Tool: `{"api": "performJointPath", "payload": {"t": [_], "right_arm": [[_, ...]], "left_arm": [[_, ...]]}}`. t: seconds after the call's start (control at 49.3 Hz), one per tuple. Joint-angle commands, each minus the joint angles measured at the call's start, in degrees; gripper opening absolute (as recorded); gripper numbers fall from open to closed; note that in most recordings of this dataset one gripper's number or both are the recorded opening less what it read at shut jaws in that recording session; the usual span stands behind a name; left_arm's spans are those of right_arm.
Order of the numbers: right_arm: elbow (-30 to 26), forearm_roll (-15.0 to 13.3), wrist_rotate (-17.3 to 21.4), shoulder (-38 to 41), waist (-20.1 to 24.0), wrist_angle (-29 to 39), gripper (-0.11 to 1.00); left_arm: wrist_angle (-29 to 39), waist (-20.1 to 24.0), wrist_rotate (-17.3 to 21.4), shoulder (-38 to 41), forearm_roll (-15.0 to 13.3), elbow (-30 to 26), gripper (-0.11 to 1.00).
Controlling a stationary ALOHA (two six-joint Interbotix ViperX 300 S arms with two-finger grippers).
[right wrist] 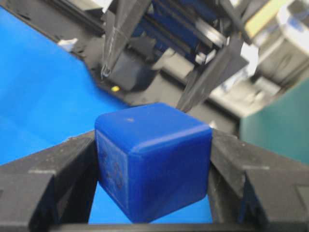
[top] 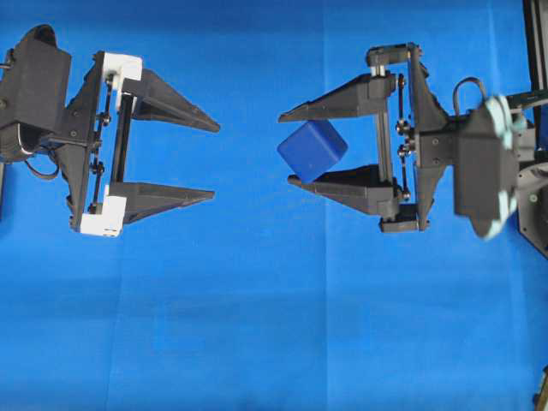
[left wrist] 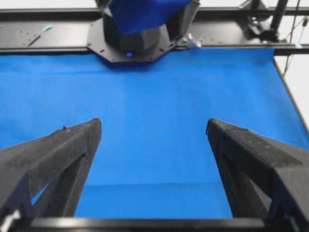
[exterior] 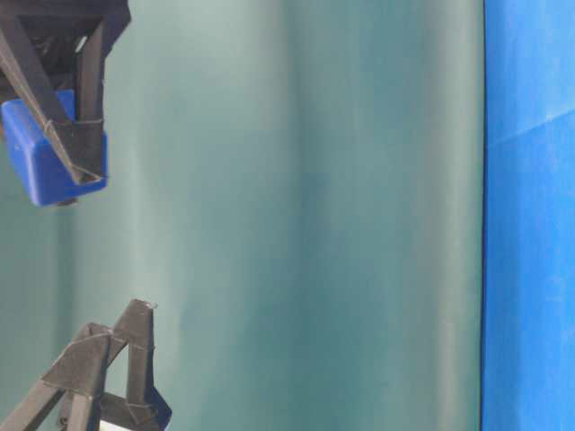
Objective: Handover the blue block to the right arm after grasping it with the left arm, then place it in the designated position.
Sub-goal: 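Pull the cube away to the right with the right gripper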
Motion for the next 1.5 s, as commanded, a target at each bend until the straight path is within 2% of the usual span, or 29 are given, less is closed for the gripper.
{"api": "performJointPath", "payload": {"t": [0.0, 0.122, 0.223, 0.284, 0.791, 1.48], "right_arm": [[-0.8, 0.2, 5.5, -0.9, 0.4, 1.4, 0.54], [-1.0, 0.1, 12.8, -1.0, 0.6, 3.5, 0.54], [-0.9, 0.1, 16.1, -0.9, 0.6, 4.7, 0.54], [-1.0, 0.1, 16.8, -1.0, 0.7, 5.5, 0.54], [-1.2, 0.1, 16.9, -1.0, 0.9, 8.3, 0.54], [-1.2, 0.1, 17.0, -0.9, 1.0, 8.9, 0.54]], "left_arm": [[-0.2, 0.2, 0.1, -2.0, 0.0, -0.6, 0.93], [-0.2, 0.2, 0.1, -2.0, -0.1, -0.6, 0.93], [-0.2, 0.2, 0.1, -2.0, 0.0, -0.6, 0.93], [-0.2, 0.2, 0.2, -2.0, 0.0, -0.6, 0.93], [-0.2, 0.2, 0.1, -1.9, 0.0, -0.7, 0.93], [-0.2, 0.2, 0.1, -1.8, -0.1, -0.9, 0.93]]}}
